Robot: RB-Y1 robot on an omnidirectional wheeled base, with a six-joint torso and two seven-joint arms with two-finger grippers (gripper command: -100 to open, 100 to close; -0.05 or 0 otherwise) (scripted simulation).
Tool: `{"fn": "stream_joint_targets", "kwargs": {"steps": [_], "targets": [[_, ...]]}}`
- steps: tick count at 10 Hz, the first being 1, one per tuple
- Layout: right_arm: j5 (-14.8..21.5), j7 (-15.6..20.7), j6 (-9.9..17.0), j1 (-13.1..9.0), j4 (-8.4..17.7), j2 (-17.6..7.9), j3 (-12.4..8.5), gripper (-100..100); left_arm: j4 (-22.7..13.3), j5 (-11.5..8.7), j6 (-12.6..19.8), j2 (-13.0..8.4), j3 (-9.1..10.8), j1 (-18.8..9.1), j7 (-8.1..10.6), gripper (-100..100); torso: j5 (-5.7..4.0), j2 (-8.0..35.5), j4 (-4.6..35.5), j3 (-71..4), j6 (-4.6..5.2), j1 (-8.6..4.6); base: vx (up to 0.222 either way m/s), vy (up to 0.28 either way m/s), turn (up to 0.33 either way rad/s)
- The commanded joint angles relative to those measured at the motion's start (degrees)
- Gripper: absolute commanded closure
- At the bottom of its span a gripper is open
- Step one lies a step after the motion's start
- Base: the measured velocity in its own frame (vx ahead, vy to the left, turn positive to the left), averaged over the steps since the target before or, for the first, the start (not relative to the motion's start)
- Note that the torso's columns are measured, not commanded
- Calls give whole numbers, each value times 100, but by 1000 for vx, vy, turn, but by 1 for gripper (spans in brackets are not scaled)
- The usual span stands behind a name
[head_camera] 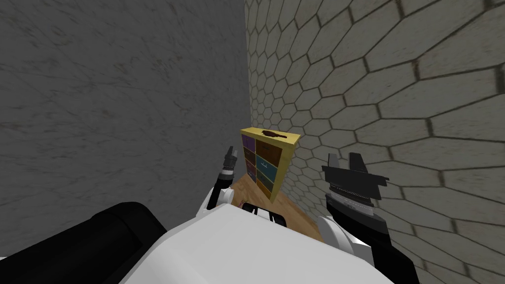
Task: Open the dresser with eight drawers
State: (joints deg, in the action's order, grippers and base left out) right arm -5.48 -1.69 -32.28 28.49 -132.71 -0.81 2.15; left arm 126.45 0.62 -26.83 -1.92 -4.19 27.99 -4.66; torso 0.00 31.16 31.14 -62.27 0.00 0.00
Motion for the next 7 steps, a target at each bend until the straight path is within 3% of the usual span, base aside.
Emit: {"fn": "stream_joint_targets", "kwargs": {"steps": [1,2,4,7], "targets": [[0,0,0,0,0,0,0,0,0,0,0,0,0,0,0,0,0,423,423,-846,0,0,0,0,0],[0,0,0,0,0,0,0,0,-111,15,1,-228,-29,-34,0,-100,0,846,846,-1692,0,0,12,-9,-41],[0,0,1,1,3,0,0,0,-351,48,5,-432,-91,-108,0,-100,0,1090,1090,-2200,0,-2,14,-16,-69],[0,0,1,1,3,0,1,0,-759,104,11,-549,-197,-233,0,-100,0,1110,1113,-2231,0,-2,19,-23,-86]]}}
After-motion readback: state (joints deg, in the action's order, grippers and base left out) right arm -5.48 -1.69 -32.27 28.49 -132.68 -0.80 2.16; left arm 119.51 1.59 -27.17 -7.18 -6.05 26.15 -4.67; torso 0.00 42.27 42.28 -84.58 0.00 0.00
